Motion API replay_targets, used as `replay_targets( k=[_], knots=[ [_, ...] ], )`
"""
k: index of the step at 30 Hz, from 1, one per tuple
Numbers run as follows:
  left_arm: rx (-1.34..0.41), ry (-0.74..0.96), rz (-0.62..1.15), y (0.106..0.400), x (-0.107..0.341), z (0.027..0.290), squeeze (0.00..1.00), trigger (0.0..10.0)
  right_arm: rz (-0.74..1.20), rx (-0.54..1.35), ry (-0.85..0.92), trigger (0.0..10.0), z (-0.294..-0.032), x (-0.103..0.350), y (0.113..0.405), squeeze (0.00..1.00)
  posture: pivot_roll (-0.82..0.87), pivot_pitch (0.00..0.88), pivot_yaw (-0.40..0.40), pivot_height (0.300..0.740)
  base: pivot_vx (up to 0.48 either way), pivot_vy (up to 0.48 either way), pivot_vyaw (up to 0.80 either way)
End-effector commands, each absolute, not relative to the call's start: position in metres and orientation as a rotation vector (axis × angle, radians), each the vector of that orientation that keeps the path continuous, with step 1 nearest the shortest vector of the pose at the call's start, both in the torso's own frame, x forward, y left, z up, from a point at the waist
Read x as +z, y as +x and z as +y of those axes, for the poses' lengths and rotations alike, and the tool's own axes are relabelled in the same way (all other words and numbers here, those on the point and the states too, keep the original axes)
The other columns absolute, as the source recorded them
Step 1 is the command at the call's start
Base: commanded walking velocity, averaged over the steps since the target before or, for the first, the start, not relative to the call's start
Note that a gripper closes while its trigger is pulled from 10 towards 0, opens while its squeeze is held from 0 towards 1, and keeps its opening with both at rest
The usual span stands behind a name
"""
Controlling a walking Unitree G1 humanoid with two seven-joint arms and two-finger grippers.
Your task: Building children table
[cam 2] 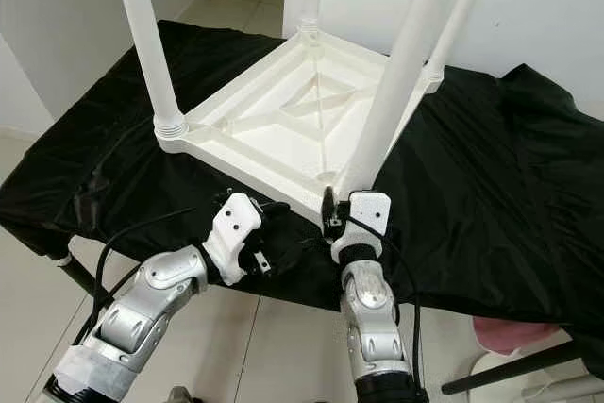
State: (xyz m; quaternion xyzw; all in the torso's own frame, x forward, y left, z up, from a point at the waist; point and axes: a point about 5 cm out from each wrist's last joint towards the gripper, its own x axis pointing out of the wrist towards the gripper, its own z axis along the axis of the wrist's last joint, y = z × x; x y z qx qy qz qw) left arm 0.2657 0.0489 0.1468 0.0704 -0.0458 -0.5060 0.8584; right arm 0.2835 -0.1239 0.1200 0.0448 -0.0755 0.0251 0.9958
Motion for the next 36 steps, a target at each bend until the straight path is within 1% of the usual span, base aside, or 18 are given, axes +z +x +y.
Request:
replay_targets(
  k=[1, 4, 6, 7, 9, 10, 13, 15, 17, 19, 26, 27, 28, 29, 36],
  knots=[
    [-1.098, 0.148, -0.087, 0.264, 0.144, 0.047, 0.0, 10.0, -0.145, 0.107, 0.091, 10.0, -0.124, 0.117, 0.28, 1.0, 0.01, 0.043, -0.055, 0.74, 0.0, 0.0, 0.0],
    [-1.098, 0.148, -0.088, 0.264, 0.144, 0.046, 0.0, 10.0, -0.156, 0.143, 0.074, 10.0, -0.125, 0.119, 0.279, 1.0, 0.01, 0.043, -0.055, 0.74, 0.0, 0.0, 0.0],
    [-1.099, 0.15, -0.09, 0.265, 0.145, 0.046, 0.0, 10.0, -0.168, 0.229, 0.054, 10.0, -0.133, 0.122, 0.278, 1.0, 0.01, 0.041, -0.056, 0.74, 0.0, 0.0, 0.0],
    [-1.099, 0.15, -0.09, 0.265, 0.145, 0.046, 0.0, 10.0, -0.168, 0.229, 0.054, 10.0, -0.133, 0.122, 0.278, 1.0, 0.01, 0.041, -0.056, 0.74, 0.0, 0.0, 0.0],
    [-1.099, 0.152, -0.091, 0.266, 0.145, 0.046, 0.0, 10.0, -0.168, 0.294, 0.036, 10.0, -0.138, 0.123, 0.278, 1.0, 0.01, 0.038, -0.057, 0.74, 0.0, 0.0, 0.0],
    [-1.098, 0.153, -0.092, 0.267, 0.146, 0.047, 0.0, 10.0, -0.166, 0.321, 0.025, 10.0, -0.142, 0.123, 0.279, 0.0, 0.01, 0.038, -0.055, 0.74, 0.0, 0.0, 0.0],
    [-1.098, 0.157, -0.092, 0.268, 0.146, 0.047, 0.0, 10.0, -0.171, 0.37, -0.016, 10.0, -0.149, 0.124, 0.282, 0.0, 0.0, 0.038, -0.053, 0.74, 0.0, 0.0, 0.0],
    [-1.109, 0.161, -0.089, 0.267, 0.146, 0.046, 0.0, 10.0, -0.154, 0.453, -0.044, 10.0, -0.157, 0.123, 0.284, 0.0, 0.0, 0.041, -0.052, 0.74, 0.0, 0.0, 0.0],
    [-1.113, 0.163, -0.088, 0.267, 0.146, 0.046, 0.0, 10.0, -0.145, 0.486, -0.046, 10.0, -0.16, 0.123, 0.285, 0.0, 0.0, 0.041, -0.049, 0.74, 0.0, 0.0, 0.0],
    [-1.122, 0.168, -0.084, 0.266, 0.145, 0.046, 0.0, 10.0, -0.129, 0.563, -0.094, 10.0, -0.164, 0.123, 0.292, 0.0, -0.01, 0.041, -0.044, 0.74, 0.0, 0.0, 0.0],
    [-1.113, 0.171, -0.085, 0.27, 0.146, 0.047, 0.0, 10.0, -0.112, 0.65, -0.155, 10.0, -0.168, 0.129, 0.312, 0.0, 0.0, 0.041, -0.042, 0.74, 0.0, 0.0, 0.0],
    [-1.112, 0.171, -0.085, 0.27, 0.147, 0.047, 0.0, 10.0, -0.107, 0.661, -0.163, 9.5, -0.168, 0.129, 0.313, 0.0, 0.0, 0.041, -0.042, 0.74, 0.0, 0.0, 0.0],
    [-1.112, 0.17, -0.085, 0.271, 0.147, 0.048, 0.0, 10.0, -0.104, 0.672, -0.166, 9.5, -0.168, 0.128, 0.314, 0.0, 0.0, 0.041, -0.042, 0.74, 0.0, 0.0, 0.0],
    [-1.108, 0.173, -0.087, 0.271, 0.148, 0.049, 0.0, 10.0, -0.105, 0.677, -0.166, 0.0, -0.168, 0.128, 0.315, 0.0, 0.01, 0.038, -0.041, 0.74, 0.0, 0.0, 0.0],
    [-1.096, 0.181, -0.089, 0.273, 0.149, 0.052, 0.0, 10.0, -0.094, 0.69, -0.163, 0.0, -0.172, 0.122, 0.316, 0.0, 0.02, 0.036, -0.038, 0.74, 0.0, 0.0, 0.0]
  ],
)
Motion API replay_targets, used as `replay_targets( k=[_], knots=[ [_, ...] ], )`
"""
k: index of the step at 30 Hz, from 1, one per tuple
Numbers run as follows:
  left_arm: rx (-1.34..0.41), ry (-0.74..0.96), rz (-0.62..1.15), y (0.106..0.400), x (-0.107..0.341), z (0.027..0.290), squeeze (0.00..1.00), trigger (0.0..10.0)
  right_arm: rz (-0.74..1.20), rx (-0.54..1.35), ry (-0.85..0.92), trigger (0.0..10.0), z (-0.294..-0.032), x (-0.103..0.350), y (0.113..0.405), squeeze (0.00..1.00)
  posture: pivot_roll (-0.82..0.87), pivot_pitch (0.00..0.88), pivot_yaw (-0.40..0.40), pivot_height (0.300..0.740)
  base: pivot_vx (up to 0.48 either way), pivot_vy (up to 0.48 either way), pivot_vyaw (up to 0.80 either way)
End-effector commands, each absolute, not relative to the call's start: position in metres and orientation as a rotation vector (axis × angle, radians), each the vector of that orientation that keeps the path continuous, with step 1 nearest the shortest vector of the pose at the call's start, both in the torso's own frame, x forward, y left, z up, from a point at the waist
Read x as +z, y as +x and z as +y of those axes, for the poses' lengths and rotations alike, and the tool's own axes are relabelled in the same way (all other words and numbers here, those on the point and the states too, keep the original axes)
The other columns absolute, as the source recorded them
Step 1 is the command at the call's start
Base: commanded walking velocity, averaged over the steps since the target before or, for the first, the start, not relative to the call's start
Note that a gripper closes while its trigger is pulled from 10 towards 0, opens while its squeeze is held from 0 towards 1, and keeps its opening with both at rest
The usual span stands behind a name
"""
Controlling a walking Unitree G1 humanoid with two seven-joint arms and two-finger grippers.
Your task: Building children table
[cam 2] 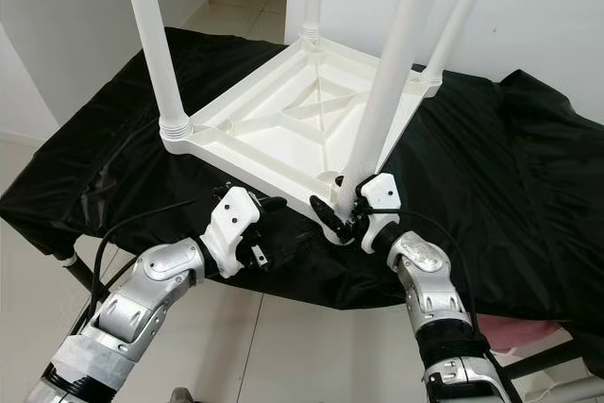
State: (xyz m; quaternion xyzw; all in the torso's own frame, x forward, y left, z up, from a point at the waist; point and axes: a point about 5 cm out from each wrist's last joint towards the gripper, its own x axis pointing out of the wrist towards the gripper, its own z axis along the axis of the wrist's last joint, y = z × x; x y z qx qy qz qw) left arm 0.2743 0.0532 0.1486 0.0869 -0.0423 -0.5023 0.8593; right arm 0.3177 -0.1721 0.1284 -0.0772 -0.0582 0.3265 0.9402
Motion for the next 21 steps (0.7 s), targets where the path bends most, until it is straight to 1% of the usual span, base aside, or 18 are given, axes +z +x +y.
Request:
replay_targets(
  k=[1, 9, 10, 14, 16, 21],
  knots=[
    [-1.094, 0.182, -0.089, 0.2738, 0.1492, 0.0528, 0.0, 10.0, -0.093, 0.692, -0.164, 0.0, -0.1731, 0.1203, 0.316, 0.0, 0.02, 0.037, -0.037, 0.74, 0.0, 0.0, 0.0],
    [-1.093, 0.183, -0.088, 0.2734, 0.1491, 0.0533, 0.0, 10.0, -0.082, 0.687, -0.145, 0.0, -0.176, 0.1167, 0.3141, 0.0, 0.03, 0.041, -0.04, 0.74, 0.0, 0.0, 0.0],
    [-1.091, 0.182, -0.087, 0.2734, 0.1488, 0.0532, 0.0, 10.0, -0.084, 0.674, -0.121, 10.0, -0.1756, 0.1178, 0.3143, 0.0, 0.03, 0.042, -0.04, 0.74, 0.0, 0.0, 0.0],
    [-1.092, 0.179, -0.085, 0.2729, 0.1485, 0.0529, 0.0, 10.0, -0.094, 0.662, -0.114, 10.0, -0.1742, 0.1201, 0.3135, 0.0, 0.02, 0.044, -0.039, 0.74, 0.0, 0.0, 0.0],
    [-1.094, 0.177, -0.083, 0.2723, 0.1483, 0.0526, 0.0, 10.0, -0.111, 0.582, -0.082, 10.0, -0.1719, 0.1236, 0.3131, 0.0, 0.02, 0.051, -0.036, 0.74, 0.0, 0.0, 0.0],
    [-1.096, 0.175, -0.081, 0.2711, 0.1482, 0.0525, 0.0, 10.0, -0.109, 0.538, -0.084, 10.0, -0.1688, 0.1232, 0.3113, 0.0, 0.02, 0.056, -0.037, 0.74, 0.0, 0.0, 0.0]
  ],
)
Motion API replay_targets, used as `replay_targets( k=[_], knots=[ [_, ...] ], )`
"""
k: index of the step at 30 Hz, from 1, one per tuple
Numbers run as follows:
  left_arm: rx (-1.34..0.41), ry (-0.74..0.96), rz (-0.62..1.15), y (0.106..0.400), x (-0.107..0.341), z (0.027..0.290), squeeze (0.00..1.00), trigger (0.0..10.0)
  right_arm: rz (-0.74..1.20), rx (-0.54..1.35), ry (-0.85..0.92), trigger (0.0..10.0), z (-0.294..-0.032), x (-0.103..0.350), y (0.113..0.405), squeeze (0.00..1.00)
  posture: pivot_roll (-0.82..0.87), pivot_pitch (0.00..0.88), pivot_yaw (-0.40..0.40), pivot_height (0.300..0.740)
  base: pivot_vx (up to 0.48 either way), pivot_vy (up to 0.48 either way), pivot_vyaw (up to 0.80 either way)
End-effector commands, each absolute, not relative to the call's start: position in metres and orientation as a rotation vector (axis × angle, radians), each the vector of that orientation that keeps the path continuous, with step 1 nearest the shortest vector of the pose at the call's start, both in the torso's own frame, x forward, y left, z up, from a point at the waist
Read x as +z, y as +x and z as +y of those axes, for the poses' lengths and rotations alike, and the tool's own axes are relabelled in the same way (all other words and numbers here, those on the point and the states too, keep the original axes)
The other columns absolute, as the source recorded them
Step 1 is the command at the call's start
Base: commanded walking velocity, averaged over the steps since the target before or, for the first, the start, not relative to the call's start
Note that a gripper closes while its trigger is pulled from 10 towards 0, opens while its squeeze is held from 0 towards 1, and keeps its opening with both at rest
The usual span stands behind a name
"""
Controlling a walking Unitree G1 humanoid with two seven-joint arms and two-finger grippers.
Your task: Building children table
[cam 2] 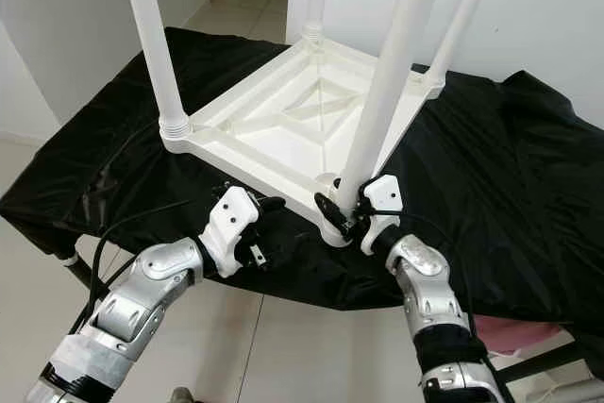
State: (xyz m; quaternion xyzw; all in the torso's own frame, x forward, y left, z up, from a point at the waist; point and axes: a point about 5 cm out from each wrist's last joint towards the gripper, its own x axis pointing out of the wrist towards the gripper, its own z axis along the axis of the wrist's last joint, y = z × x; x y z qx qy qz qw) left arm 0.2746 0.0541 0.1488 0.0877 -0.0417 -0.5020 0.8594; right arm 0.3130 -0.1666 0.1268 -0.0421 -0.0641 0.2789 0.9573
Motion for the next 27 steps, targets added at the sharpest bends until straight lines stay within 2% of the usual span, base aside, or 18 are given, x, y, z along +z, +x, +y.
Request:
replay_targets(
  k=[1, 8, 16, 20, 27],
  knots=[
    [-1.097, 0.175, -0.079, 0.271, 0.148, 0.053, 0.0, 10.0, -0.111, 0.508, -0.082, 10.0, -0.164, 0.123, 0.309, 0.0, 0.01, 0.058, -0.036, 0.74, 0.0, 0.0, 0.0],
    [-1.102, 0.168, -0.074, 0.27, 0.146, 0.052, 0.0, 10.0, -0.148, 0.385, -0.04, 10.0, -0.149, 0.124, 0.298, 0.0, 0.01, 0.059, -0.039, 0.74, 0.0, 0.0, 0.0],
    [-1.105, 0.164, -0.075, 0.27, 0.146, 0.05, 0.0, 10.0, -0.129, 0.073, 0.082, 10.0, -0.133, 0.119, 0.29, 0.0, 0.01, 0.057, -0.044, 0.74, 0.0, 0.0, 0.0],
    [-1.106, 0.164, -0.074, 0.269, 0.146, 0.05, 0.0, 10.0, -0.12, 0.011, 0.126, 10.0, -0.132, 0.119, 0.292, 0.0, 0.01, 0.058, -0.041, 0.74, 0.0, 0.0, 0.0],
    [-1.119, 0.165, -0.068, 0.267, 0.145, 0.049, 0.0, 10.0, -0.133, 0.019, 0.128, 10.0, -0.125, 0.126, 0.291, 0.0, 0.01, 0.059, -0.04, 0.74, 0.0, 0.0, 0.0]
  ],
)
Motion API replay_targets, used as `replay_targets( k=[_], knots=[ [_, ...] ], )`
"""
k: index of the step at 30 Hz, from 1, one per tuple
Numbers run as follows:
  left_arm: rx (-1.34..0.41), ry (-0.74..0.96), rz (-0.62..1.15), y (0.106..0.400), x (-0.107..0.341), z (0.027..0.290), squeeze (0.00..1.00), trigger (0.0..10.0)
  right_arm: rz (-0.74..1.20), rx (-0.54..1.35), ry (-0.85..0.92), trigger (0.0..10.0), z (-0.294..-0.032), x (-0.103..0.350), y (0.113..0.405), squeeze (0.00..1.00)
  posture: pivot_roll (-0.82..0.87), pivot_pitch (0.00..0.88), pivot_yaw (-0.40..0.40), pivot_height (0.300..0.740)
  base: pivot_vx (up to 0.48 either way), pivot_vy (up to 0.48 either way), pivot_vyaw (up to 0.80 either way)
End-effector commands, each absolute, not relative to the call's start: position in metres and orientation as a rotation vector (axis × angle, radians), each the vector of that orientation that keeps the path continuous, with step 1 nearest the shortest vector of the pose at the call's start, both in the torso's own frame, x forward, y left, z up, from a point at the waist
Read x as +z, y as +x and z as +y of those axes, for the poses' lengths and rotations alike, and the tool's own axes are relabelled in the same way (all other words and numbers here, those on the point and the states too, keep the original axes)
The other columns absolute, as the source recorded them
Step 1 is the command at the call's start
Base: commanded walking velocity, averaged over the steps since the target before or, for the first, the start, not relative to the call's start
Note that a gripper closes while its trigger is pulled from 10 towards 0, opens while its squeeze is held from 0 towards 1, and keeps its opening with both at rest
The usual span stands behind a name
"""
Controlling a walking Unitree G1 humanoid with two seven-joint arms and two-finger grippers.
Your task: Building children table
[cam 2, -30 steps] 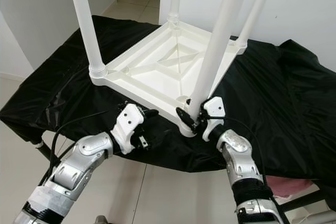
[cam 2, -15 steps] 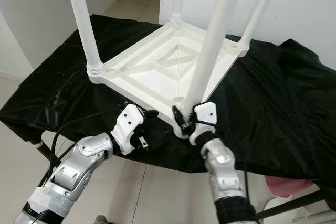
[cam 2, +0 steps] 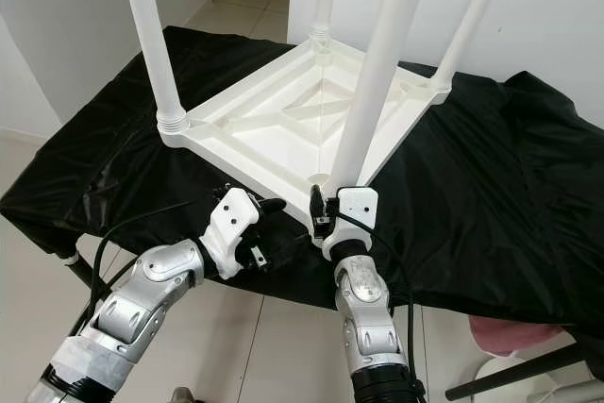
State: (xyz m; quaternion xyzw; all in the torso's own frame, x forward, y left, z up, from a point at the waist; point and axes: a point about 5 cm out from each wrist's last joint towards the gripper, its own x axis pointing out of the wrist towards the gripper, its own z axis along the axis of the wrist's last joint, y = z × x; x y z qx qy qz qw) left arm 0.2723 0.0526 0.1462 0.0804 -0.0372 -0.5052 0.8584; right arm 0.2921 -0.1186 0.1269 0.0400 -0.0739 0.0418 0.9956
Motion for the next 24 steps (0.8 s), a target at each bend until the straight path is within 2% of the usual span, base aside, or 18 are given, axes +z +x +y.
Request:
replay_targets(
  k=[1, 12, 13, 24],
  knots=[
    [-1.119, 0.165, -0.068, 0.267, 0.145, 0.049, 0.0, 10.0, -0.133, 0.019, 0.128, 10.0, -0.125, 0.126, 0.291, 0.0, 0.01, 0.059, -0.04, 0.74, 0.0, 0.0, 0.0],
    [-1.135, 0.19, -0.054, 0.264, 0.142, 0.052, 0.0, 10.0, -0.124, 0.044, 0.072, 10.0, -0.125, 0.123, 0.288, 0.0, 0.02, 0.058, -0.051, 0.74, 0.0, 0.0, 0.0],
    [-1.135, 0.194, -0.053, 0.265, 0.142, 0.053, 0.0, 10.0, -0.135, 0.06, 0.075, 10.0, -0.126, 0.123, 0.287, 1.0, 0.03, 0.057, -0.053, 0.74, 0.0, 0.0, 0.0],
    [-1.136, 0.192, -0.052, 0.265, 0.141, 0.054, 0.0, 10.0, -0.138, 0.177, 0.037, 10.0, -0.136, 0.126, 0.287, 1.0, 0.0, 0.054, -0.036, 0.74, 0.0, 0.0, 0.0]
  ],
)
